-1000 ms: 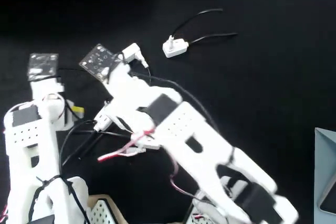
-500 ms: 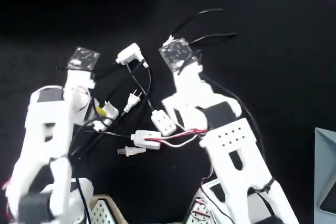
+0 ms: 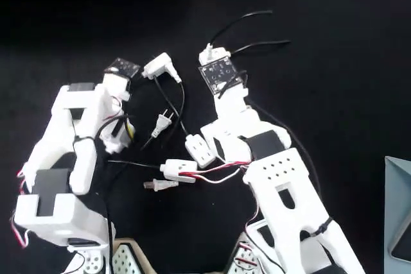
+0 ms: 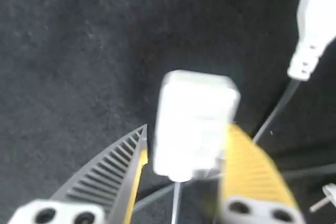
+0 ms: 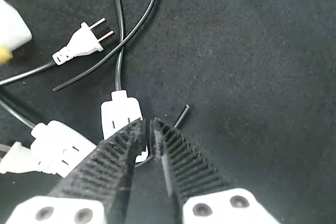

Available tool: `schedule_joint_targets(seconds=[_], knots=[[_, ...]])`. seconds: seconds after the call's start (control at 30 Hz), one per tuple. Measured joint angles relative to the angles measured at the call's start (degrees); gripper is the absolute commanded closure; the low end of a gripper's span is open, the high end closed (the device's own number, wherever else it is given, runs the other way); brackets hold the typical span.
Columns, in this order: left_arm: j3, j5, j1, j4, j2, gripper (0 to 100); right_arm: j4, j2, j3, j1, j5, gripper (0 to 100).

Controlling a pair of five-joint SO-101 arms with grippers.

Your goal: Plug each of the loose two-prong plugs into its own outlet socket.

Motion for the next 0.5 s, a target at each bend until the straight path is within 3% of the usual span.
schedule_joint_targets(seconds=[0.27,0.5], knots=[[-9.23,0.09,-0.09,-7.74,5.36,97,0.0,0.0,0.0,-0.09,0.0,98.3],[-25.41,2.2,-0.09,-11.96,16.97,97,0.0,0.0,0.0,-0.09,0.0,98.3]])
